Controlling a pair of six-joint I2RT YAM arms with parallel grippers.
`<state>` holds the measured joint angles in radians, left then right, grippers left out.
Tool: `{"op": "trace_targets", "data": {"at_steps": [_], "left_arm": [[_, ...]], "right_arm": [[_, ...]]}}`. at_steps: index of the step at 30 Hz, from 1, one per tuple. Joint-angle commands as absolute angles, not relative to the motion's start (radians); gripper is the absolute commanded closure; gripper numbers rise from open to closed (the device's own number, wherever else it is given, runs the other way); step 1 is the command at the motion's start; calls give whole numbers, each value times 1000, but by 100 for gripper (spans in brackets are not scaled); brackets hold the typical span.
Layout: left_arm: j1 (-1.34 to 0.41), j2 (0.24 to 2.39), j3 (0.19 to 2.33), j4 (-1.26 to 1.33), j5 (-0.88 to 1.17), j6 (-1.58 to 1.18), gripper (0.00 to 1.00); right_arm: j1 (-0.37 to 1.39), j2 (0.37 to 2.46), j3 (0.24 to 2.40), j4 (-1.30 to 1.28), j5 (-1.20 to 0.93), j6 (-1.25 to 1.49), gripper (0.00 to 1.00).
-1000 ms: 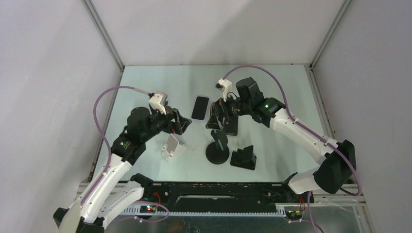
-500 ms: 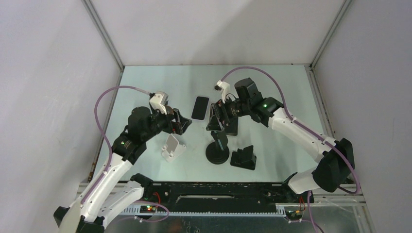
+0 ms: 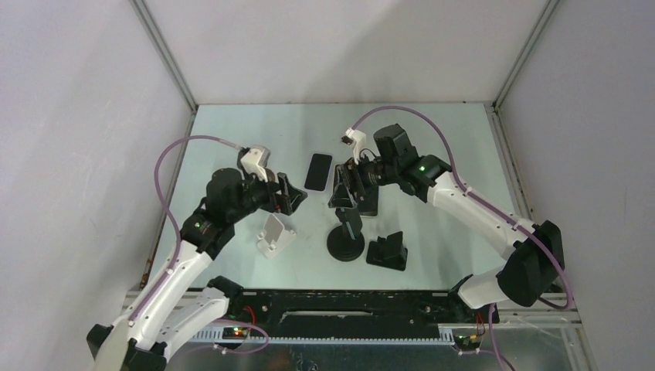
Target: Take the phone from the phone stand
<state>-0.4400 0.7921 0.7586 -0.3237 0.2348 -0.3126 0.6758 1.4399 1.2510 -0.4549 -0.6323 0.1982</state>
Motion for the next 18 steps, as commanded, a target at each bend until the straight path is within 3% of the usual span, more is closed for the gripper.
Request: {"op": "trace_targets", "data": {"at_steps": [1,6,11,18], "left_arm": [[-440,782,774,-271,312,-295,2],[-443,808,751,-191,382,-345,2],[-448,838,700,-131,315,-387,2],[-499,823,634,-16,377,-399,2]], "right_arm": [[670,1407,1244,-468,-639,194,40],[670,1401,1244,-469,-676,183,60],[673,1404,1244,-483,-722,172,99],[686,1388,1244,-522,-745,135,100]]}}
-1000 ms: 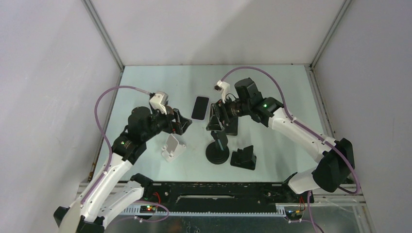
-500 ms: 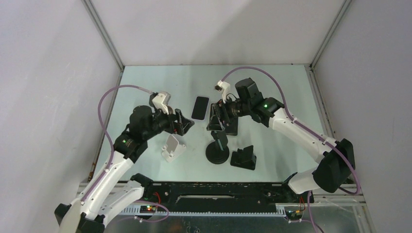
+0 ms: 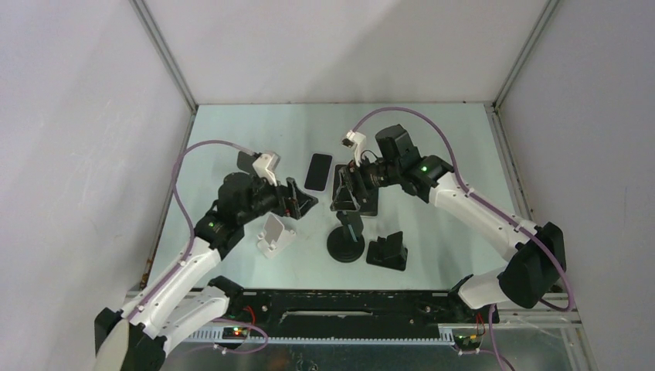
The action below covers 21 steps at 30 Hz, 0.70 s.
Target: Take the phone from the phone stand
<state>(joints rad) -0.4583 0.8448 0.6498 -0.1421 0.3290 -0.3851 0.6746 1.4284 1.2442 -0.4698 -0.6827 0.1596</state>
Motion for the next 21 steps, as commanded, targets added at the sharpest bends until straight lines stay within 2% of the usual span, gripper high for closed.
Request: {"op": "trace_targets", "data": {"at_steps": [1,8,12,21], "left_arm": [[-508,810,629,3,406,-381,2],[-601,725,579,85,469,-248,1],[-640,714,539,146,587,-212,9],[-732,735,438,331,526,-330,17]], "right_arm": [[691,1383,1244,-524,-756,130,100],[702,1370,1244,-542,-821,92,100],[708,1369,1244,-558,-827,81,100],[729,1365,1244,-585,-831,55,100]]}}
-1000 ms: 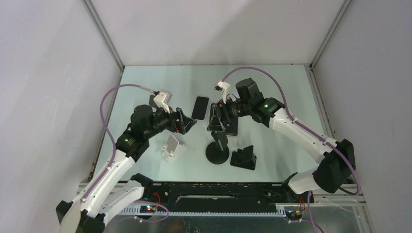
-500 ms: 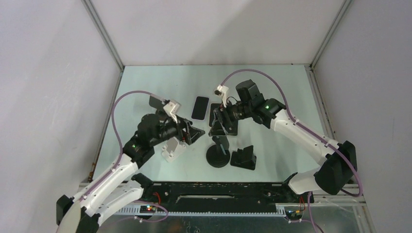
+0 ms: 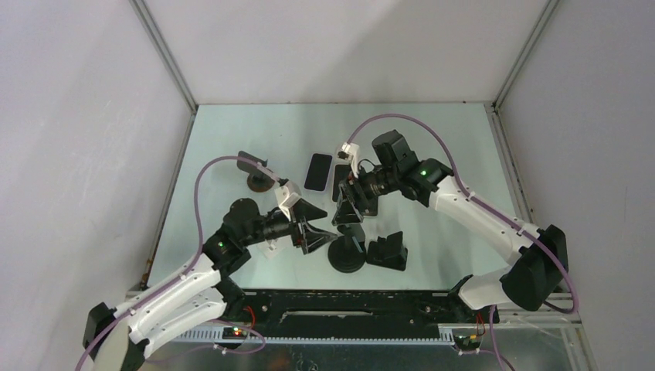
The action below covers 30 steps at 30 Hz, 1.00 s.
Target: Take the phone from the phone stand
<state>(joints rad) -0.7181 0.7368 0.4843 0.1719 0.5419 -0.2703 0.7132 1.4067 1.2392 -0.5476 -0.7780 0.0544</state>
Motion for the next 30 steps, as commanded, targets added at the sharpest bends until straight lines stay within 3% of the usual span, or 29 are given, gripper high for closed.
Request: {"op": "trace_targets", "data": {"at_steps": [1,9,21,30], "left_arm": [[-732,734,428,353,511,-355,18],[-741,738,381,414,415,-384,24],[-755,835,341,608,629,-474,29],[-782,869,341,623,634,-457,32]], "right_arm": [[731,1362,1244,-585,-832,52,100],[735,1349,1244,-594,-863,42,100],[737,1349,1244,-578,-887,56,100],[750,1347,1244,-574,-888,64,100]]}}
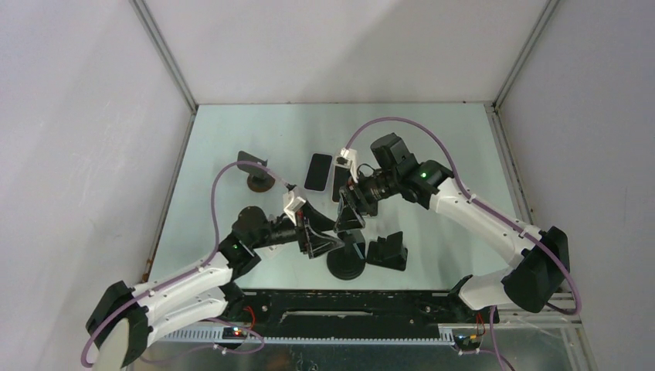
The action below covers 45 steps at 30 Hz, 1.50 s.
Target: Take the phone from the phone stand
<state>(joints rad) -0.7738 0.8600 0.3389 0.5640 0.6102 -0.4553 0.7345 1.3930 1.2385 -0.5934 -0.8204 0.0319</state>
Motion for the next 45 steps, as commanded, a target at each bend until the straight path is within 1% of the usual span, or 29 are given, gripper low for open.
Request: {"op": "trace_targets", "data": {"at_steps": [1,6,15,21,23,25,34,38,40,42,45], "left_arm": [[-782,874,340,628,632,-458,32],[-782,901,320,733,645,-495,34],[-784,972,314,845,726,-546,37],[-786,1000,317,848,735,-562,37],[-788,1007,318,846,732,-568,33],[-792,1007,315,845,730,-573,31],[-798,1005,323,811,714,-566,27],[-799,1009,338,771,709,-556,19],[-800,1009,344,756,707,-551,17],[-801,1007,350,741,704,-546,15],[-802,1007,354,724,699,-538,15]], "right_arm": [[751,1345,1244,-575,-886,63,100],[759,1344,1244,-575,-884,63,100],[770,1345,1244,-575,-870,58,100],[772,1349,1244,-573,-865,58,100],[771,1348,1244,-575,-856,57,100],[772,1346,1244,-577,-848,55,100],[773,1342,1244,-569,-845,61,100],[772,1344,1244,-571,-838,62,100],[774,1343,1243,-572,-834,61,100],[774,1344,1244,-571,-833,61,100],[774,1345,1244,-568,-834,63,100]]}}
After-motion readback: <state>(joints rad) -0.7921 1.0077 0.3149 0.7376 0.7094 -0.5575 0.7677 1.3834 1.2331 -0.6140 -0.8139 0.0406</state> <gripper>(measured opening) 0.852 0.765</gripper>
